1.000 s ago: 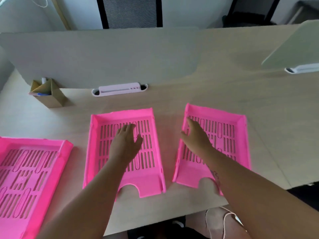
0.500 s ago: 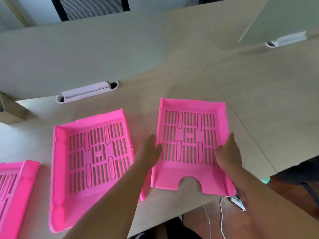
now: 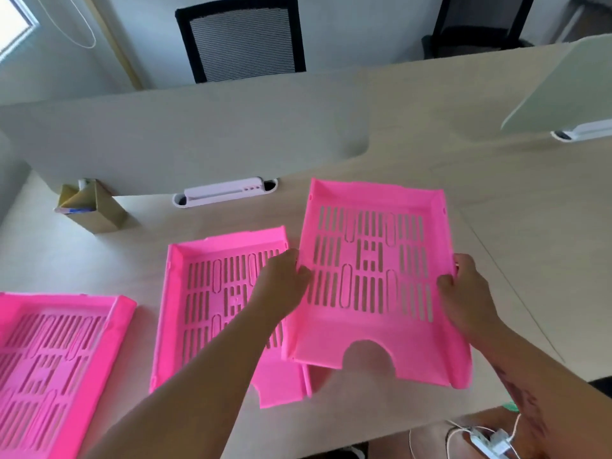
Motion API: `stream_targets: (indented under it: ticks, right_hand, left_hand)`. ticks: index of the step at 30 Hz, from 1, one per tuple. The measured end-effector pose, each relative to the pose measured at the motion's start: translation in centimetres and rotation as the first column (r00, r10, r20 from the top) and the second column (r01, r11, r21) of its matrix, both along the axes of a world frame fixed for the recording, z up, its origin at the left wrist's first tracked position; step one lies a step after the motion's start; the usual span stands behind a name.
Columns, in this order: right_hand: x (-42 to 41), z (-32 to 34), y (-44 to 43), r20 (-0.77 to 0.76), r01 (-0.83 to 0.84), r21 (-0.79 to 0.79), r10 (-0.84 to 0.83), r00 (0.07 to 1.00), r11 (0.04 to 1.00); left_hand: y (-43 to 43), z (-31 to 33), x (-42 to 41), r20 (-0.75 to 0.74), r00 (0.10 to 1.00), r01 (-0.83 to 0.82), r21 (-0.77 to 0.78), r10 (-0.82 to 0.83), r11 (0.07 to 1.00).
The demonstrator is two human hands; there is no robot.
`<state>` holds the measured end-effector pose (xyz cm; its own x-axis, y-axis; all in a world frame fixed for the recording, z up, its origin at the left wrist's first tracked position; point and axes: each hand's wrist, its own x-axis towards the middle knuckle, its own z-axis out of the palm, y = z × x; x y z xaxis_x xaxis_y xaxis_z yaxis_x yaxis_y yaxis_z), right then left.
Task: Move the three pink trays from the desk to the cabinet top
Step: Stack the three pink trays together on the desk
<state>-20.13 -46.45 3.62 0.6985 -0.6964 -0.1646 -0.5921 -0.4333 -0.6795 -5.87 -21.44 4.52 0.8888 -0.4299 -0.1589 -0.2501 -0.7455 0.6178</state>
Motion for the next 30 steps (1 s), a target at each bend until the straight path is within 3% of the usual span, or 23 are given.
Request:
stream_targets:
  ticks: [8, 13, 22, 30]
  right_hand:
    - [7.0, -1.6, 14.0, 0.036, -0.219, 0.043, 0.218, 0.975, 0.975]
    - [7.8, -2.4, 20.2, 0.034, -0.247, 0.074, 0.245, 0.969, 0.966]
    - [7.3, -3.4, 22.9, -0.064, -0.267, 0.055, 0.27, 0.961, 0.962]
    - [8.5, -3.2, 21.9, -0.108, -0.304, 0.028, 0.305, 0.946, 0.952]
  left_hand:
    - [16.0, 0.2, 0.9, 0.108, 0.95, -0.304, 0.118, 0.292, 0.945]
    - [22.0, -1.1, -0.4, 0.02, 0.933, -0.359, 0.116, 0.359, 0.926]
    - [23.8, -3.3, -3.0, -0.201, 0.875, -0.462, -0.077, 0.44, 0.884]
    - [23.1, -3.7, -1.9, -0.151, 0.893, -0.439, -0.074, 0.425, 0.896]
